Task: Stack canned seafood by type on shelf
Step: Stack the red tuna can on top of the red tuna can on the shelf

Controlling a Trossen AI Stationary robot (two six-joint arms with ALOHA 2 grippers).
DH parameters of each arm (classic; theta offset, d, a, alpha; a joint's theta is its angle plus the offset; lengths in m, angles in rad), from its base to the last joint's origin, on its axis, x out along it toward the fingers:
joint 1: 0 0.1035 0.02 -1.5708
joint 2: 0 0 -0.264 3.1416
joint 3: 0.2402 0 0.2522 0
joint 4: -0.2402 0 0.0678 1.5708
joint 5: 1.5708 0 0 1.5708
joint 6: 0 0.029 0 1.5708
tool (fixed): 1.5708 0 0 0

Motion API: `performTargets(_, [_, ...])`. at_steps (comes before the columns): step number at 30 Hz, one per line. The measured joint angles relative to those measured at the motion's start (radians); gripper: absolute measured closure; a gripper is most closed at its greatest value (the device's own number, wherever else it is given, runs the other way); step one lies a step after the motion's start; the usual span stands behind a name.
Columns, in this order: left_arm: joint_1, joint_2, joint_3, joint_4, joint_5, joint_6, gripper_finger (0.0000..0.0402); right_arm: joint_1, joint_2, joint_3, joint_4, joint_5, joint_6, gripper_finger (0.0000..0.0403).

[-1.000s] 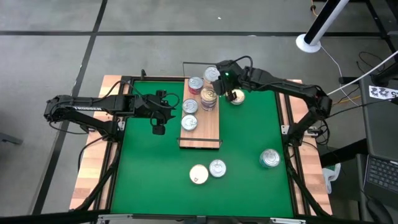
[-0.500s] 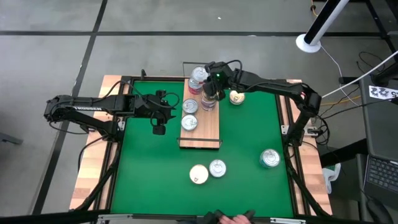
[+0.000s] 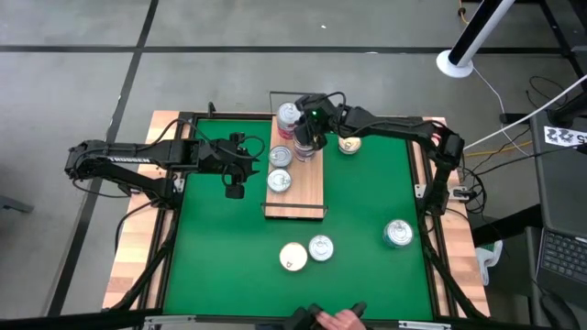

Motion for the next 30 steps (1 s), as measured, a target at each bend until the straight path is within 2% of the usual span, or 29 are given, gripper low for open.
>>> performTargets(23, [0.000, 0.000, 0.000, -0.001, 0.000, 0.000, 0.0270, -0.031, 0.000, 0.000, -0.006, -0.023, -0.003, 0.0403])
performTargets(30, [0.000, 0.000, 0.000, -0.001, 0.000, -0.014, 0.0270, -0.032, -0.002, 0.000, -0.024, -0.045, -0.085, 0.0403])
